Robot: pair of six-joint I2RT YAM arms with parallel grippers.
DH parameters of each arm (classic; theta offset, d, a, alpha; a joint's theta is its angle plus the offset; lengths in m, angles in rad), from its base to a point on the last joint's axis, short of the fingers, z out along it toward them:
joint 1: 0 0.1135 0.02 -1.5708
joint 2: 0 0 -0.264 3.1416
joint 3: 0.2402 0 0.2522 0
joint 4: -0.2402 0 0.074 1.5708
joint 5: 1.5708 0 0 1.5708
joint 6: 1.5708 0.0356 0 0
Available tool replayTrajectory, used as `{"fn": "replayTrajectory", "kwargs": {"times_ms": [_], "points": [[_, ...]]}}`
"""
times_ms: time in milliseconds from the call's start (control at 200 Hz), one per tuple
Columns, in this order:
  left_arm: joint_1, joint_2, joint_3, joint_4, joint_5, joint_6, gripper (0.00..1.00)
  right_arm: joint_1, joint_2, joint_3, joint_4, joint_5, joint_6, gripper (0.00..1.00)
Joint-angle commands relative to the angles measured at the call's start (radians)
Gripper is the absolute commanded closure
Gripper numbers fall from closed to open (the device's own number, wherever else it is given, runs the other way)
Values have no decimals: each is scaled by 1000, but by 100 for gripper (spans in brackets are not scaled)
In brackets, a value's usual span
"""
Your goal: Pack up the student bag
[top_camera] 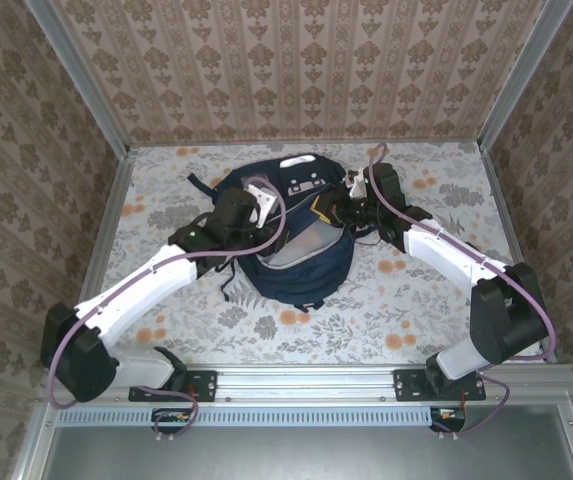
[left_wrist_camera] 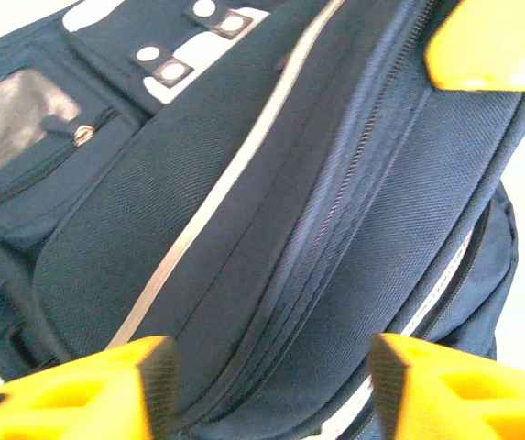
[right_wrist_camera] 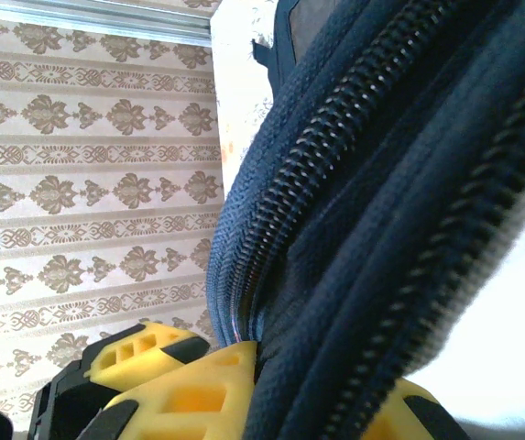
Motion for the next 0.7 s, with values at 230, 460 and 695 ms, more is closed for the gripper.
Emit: {"fn": "replayTrajectory", "kwargs": {"times_ms": [230,460,695], "points": [[110,163,123,0,347,133,47,-5,-39,15,52,-80,-49,94],[113,217,167,-14,351,165,73,-5,-50,15,10,-81,-96,87],[114,175,134,24,132,135,95,-36,-179,18,-353,186,-365,27]]}}
